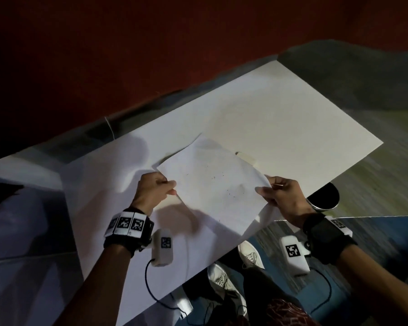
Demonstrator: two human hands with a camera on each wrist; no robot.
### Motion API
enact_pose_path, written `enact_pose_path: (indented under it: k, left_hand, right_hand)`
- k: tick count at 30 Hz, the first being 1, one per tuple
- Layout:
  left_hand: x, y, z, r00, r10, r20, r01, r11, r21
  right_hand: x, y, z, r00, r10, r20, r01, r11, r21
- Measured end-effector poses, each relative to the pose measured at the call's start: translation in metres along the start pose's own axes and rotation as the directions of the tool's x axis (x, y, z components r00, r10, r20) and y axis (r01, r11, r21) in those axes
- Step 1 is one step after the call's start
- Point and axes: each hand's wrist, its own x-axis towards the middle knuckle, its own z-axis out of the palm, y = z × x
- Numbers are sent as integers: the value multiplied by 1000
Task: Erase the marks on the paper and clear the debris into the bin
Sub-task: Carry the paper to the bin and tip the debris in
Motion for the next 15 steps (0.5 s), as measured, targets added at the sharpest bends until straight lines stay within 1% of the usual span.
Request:
enact_pose_path:
  k: [2, 4, 8, 11, 13, 15]
  left_hand:
    - [-14, 10, 6, 999, 22, 25, -20, 997, -72]
    - [-28, 25, 17, 997, 46, 63, -39, 994, -106]
    - [-52, 61, 50, 976, 110, 185, -83, 985, -148]
    - [-66, 87, 93, 944, 152, 293, -109, 981, -159]
    - [-73, 101, 129, 915, 175, 362, -120, 978, -168]
    - [-78, 114, 171, 891, 193, 412, -127, 975, -180]
  right_hand:
    - [-7, -5, -18, 1000, -7, 1, 7, 1000, -2]
    - [-16, -11, -39, 1000, 0, -2, 0, 1000, 15]
    - [-36, -20, -92, 997, -27, -68, 24, 999, -44]
    - [-51, -24, -146, 994, -23, -111, 17, 998, -60]
    - [-62, -27, -187, 988, -8, -152, -2, 998, -62]
    - [-72, -32, -228, 979, -4, -204, -1, 1000, -28]
